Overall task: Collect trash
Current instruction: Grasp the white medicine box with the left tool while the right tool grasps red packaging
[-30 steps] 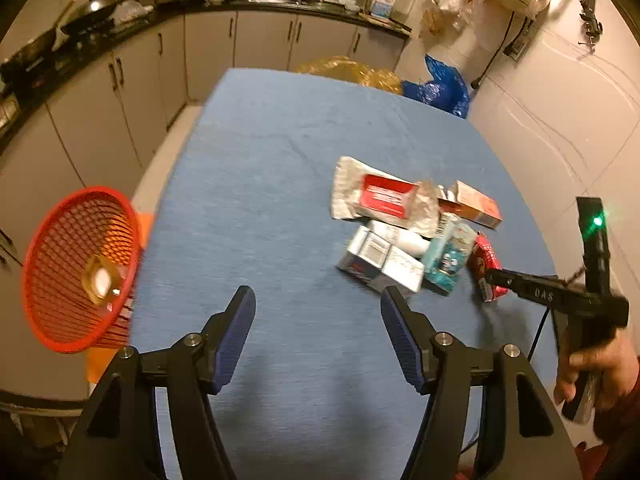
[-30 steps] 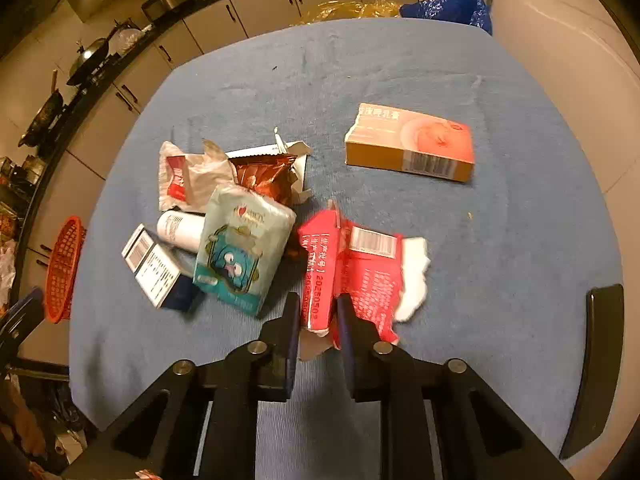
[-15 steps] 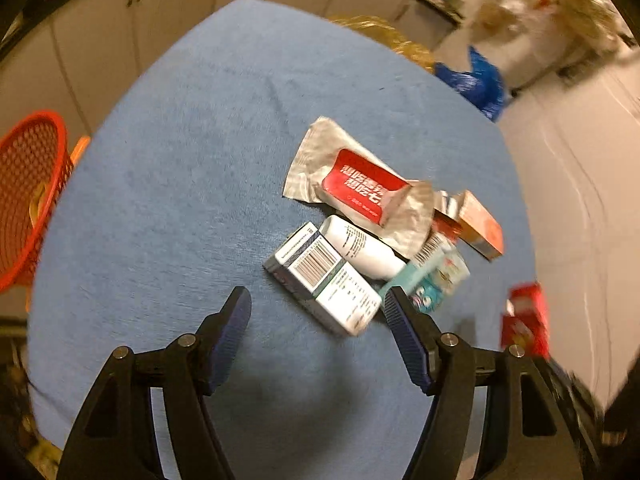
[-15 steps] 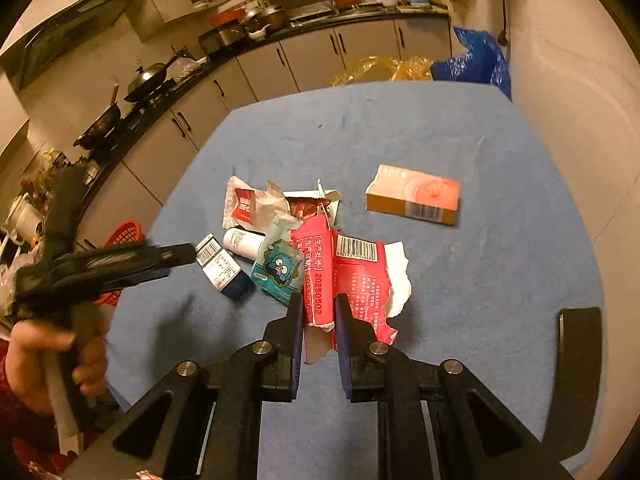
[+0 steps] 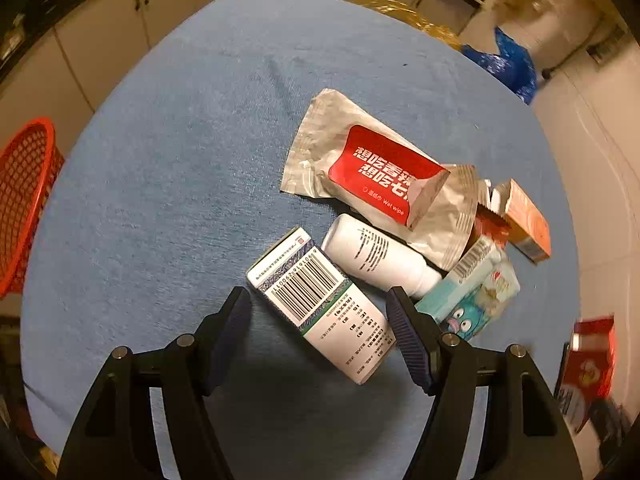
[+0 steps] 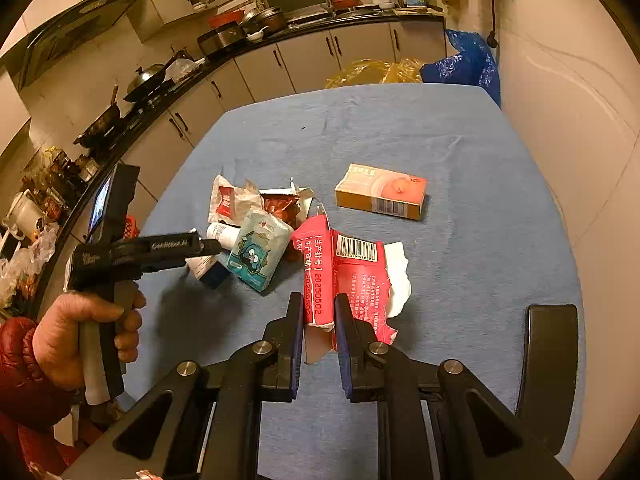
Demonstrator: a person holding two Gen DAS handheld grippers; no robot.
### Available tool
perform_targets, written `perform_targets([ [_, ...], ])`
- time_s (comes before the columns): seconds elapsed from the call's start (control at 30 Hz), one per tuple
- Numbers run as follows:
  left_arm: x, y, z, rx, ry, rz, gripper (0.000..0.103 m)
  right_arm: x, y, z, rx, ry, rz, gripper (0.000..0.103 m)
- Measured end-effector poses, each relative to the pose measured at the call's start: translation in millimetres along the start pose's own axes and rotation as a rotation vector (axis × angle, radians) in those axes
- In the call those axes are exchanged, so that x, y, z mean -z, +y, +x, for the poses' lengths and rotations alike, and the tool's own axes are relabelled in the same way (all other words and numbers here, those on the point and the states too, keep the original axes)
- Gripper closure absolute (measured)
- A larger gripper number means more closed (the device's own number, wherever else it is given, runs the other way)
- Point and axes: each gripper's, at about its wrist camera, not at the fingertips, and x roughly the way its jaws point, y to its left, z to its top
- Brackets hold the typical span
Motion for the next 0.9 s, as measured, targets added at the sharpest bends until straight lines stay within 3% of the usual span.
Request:
perform_targets([
  [0.3, 13, 40, -13, 0.001, 0.044, 0.002, 0.037, -5, 19, 13, -0.044, 0.011, -0.024, 0.087],
  [0.4, 18, 56, -9, -0.035, 0.067, 0.002, 0.038, -5, 29, 20, -0.06, 0.027, -0.039, 0.087],
  [0.5, 22, 61, -13, -0.029, 0.045, 0.025, 0.039, -4, 39, 26, -0.071, 0.036, -0.059, 0.087],
  [0.6, 26, 64, -18, -0.026, 0.016, 0.053, 0.062, -4, 48, 30, -0.082, 0.043, -0.072, 0.087],
  [0.7, 31, 67, -26, -0.001, -0.015, 0.073, 0.07, -4, 57, 33, -0.092, 0.044, -0.088, 0.087],
  [0.9, 47, 78, -67, 0.032, -0.114, 0.104, 0.07, -5, 77, 37, -0.12, 0.038, -0.115, 0.087],
])
